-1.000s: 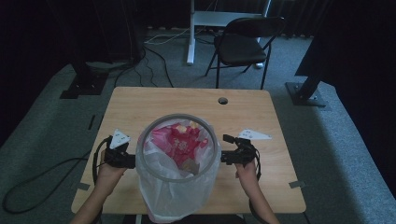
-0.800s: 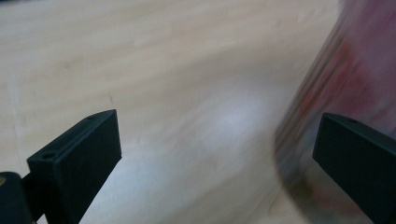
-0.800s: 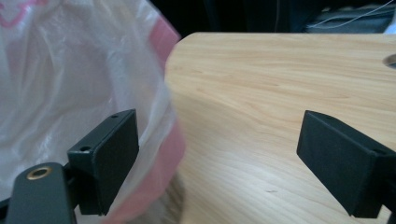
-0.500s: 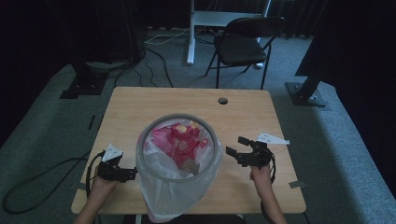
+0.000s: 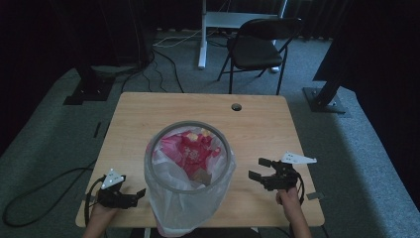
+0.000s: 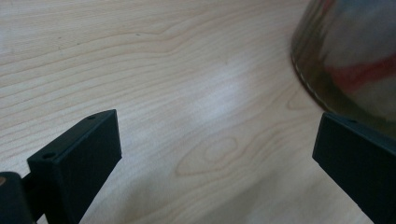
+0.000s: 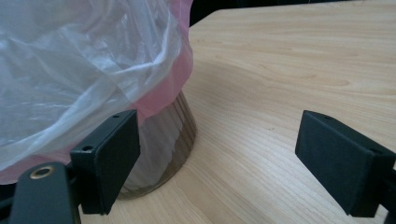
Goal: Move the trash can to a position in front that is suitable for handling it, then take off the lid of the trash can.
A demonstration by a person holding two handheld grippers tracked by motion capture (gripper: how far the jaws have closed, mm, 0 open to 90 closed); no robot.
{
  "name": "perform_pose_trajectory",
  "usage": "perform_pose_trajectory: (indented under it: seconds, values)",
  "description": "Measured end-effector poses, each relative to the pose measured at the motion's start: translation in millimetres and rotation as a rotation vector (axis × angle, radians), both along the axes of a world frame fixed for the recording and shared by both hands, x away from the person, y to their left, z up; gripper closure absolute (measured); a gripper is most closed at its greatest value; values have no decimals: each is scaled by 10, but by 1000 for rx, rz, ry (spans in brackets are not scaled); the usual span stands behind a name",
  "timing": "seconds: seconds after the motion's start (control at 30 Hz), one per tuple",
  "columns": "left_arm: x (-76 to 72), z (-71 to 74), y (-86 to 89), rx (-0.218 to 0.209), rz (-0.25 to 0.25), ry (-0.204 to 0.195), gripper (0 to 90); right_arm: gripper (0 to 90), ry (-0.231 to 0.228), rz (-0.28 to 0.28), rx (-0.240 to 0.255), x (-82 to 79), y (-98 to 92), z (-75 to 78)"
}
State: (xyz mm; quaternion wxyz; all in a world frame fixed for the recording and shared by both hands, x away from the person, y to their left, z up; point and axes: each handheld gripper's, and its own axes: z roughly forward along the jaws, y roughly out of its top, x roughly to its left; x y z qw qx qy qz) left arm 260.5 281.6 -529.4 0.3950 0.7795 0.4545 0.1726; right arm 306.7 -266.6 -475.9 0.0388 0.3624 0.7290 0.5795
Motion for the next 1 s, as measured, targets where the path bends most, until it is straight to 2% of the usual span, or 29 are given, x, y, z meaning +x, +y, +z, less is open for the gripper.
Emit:
perform_pose_trajectory:
  seconds: [0.1, 0.2, 0.23, 0.27, 0.3, 0.4, 0.43, 0.7, 0.83, 1.0]
  values:
    - [-53, -15, -16, 22, -20, -4, 11, 133, -26, 3, 10, -26, -7, 101]
    - [-68, -25, -20, 23, -31, -15, 11, 134, -42, 3, 12, -42, 13, 178]
    - [-65, -32, -20, 22, -33, -13, 11, 133, -55, 21, 22, -54, 40, 260]
    - [-61, -39, -16, 19, -39, -11, 11, 133, -55, 21, 22, -54, 40, 260]
    - [-57, -47, -11, 18, -37, -9, 11, 131, -77, 32, 35, -65, 68, 345]
    - [-56, -52, -4, 14, -37, -10, 11, 129, -92, 54, 26, -64, 105, 430]
    - [-56, -54, -1, 14, -36, -11, 11, 128, -100, 63, 7, -57, 146, 507]
    - [-62, -73, -9, 22, -44, -6, 11, 119, -131, 95, 14, 32, 247, 765]
    - [-69, -73, -23, 29, -53, -5, 11, 119, -155, 114, 8, 90, 319, 876]
    - [-73, -82, -36, 34, -58, -1, 12, 119, -162, 116, 6, 143, 379, 953]
